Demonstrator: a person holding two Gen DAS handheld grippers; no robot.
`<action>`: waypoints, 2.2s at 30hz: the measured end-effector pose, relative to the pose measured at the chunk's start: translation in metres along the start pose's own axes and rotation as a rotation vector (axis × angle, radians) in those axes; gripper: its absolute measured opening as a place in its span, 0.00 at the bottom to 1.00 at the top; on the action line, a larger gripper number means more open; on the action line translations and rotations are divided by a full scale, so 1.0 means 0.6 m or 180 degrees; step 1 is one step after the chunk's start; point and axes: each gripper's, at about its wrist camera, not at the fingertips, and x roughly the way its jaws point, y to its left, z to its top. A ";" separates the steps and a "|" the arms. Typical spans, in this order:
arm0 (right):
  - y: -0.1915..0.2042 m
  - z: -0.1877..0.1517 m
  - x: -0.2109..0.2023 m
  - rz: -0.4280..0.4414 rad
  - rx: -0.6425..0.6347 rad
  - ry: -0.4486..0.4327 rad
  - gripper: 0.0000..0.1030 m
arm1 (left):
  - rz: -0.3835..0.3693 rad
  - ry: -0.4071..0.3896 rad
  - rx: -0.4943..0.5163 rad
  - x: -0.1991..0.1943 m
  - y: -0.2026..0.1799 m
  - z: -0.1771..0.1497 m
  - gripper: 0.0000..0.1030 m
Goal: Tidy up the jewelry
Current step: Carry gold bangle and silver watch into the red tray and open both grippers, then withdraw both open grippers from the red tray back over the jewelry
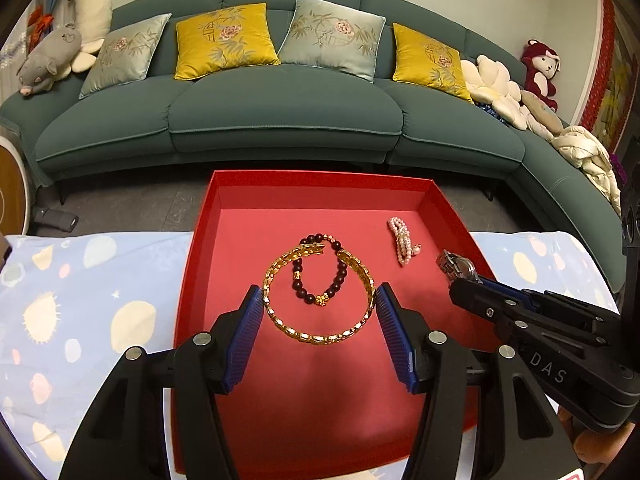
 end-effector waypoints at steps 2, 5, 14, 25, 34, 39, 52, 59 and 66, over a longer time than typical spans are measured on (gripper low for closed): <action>-0.001 0.000 0.009 0.0013 -0.0014 0.0011 0.15 | 0.0014 0.0003 -0.0020 0.006 0.002 -0.003 0.55; -0.001 0.004 -0.001 -0.0008 -0.0014 -0.0112 0.32 | -0.0001 0.0004 -0.0094 0.001 0.013 0.000 0.55; 0.012 0.025 -0.191 0.0053 -0.0020 -0.0729 0.49 | -0.0149 -0.0320 -0.0257 -0.139 0.039 0.047 0.71; 0.020 -0.043 -0.355 -0.0070 -0.0060 -0.0858 0.53 | -0.0124 -0.0472 -0.0240 -0.271 0.019 0.008 0.71; 0.005 -0.207 -0.373 -0.0230 -0.0088 -0.0467 0.52 | 0.0007 -0.0150 -0.0212 -0.341 0.047 -0.172 0.71; -0.004 -0.266 -0.366 -0.0278 -0.0086 -0.0320 0.52 | 0.0016 0.0034 -0.0317 -0.333 0.058 -0.252 0.71; 0.002 -0.327 -0.293 -0.0289 -0.0278 0.0037 0.52 | -0.0072 0.0256 -0.0063 -0.274 0.028 -0.322 0.71; 0.013 -0.327 -0.276 -0.0207 -0.0283 0.0128 0.52 | -0.0177 0.0277 -0.0079 -0.217 0.023 -0.283 0.71; 0.015 -0.327 -0.269 -0.0193 -0.0282 0.0165 0.52 | -0.0212 0.0382 -0.0122 -0.167 -0.001 -0.261 0.71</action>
